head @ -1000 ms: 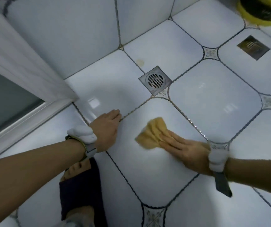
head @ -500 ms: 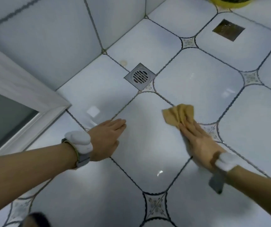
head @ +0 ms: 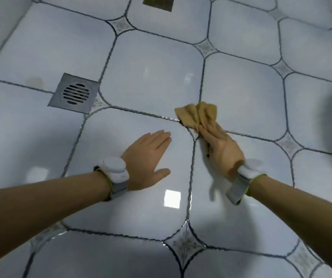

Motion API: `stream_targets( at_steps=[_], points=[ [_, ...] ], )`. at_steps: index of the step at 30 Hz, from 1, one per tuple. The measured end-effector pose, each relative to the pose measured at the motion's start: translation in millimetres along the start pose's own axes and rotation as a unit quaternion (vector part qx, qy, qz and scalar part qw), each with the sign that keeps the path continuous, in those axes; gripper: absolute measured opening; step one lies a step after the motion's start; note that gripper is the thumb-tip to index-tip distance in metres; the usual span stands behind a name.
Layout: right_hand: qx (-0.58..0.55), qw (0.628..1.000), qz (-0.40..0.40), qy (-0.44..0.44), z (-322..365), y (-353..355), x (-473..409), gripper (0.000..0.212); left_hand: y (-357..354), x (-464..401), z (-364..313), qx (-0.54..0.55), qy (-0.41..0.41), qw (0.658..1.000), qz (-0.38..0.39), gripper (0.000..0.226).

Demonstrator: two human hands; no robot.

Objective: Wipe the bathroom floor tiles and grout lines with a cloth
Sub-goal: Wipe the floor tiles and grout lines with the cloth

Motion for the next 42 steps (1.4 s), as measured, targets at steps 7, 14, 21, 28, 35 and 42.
stream_targets(
  at_steps=[7,14,21,28,35,42],
  points=[
    [0.032,0.991,0.086,0.095,64,4,238,0.043,-41,-32,-60,0.015,-0.129,0.991,0.037,0.067],
    [-0.012,0.943,0.010,-0.331,-59,-1,212,0.065,-67,-37,-70,-0.084,-0.173,0.979,0.066,0.071],
    [-0.014,0.959,-0.025,-0.283,-4,-4,224,0.062,-53,-38,-80,-0.097,-0.184,0.976,0.065,0.066],
    [-0.075,0.995,0.063,0.005,112,-20,316,0.058,-54,-39,-87,-0.132,-0.163,0.976,0.052,0.049],
    [-0.046,0.925,-0.056,-0.374,-110,9,283,0.058,-50,-38,-115,-0.211,-0.114,0.967,0.084,0.047],
    [-0.089,0.980,-0.112,-0.142,42,-13,322,0.070,-58,-27,-156,-0.248,-0.101,0.957,0.110,0.047]
  ],
)
Point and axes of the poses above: each hand's wrist, its own x-axis away from the middle knuckle, its own y-axis out of the back of the hand, z = x × y, the point moved 5 cm from there along -x, towards the middle knuckle, and after that the axes turned 6 degrees about x, right-handed, at the moved point
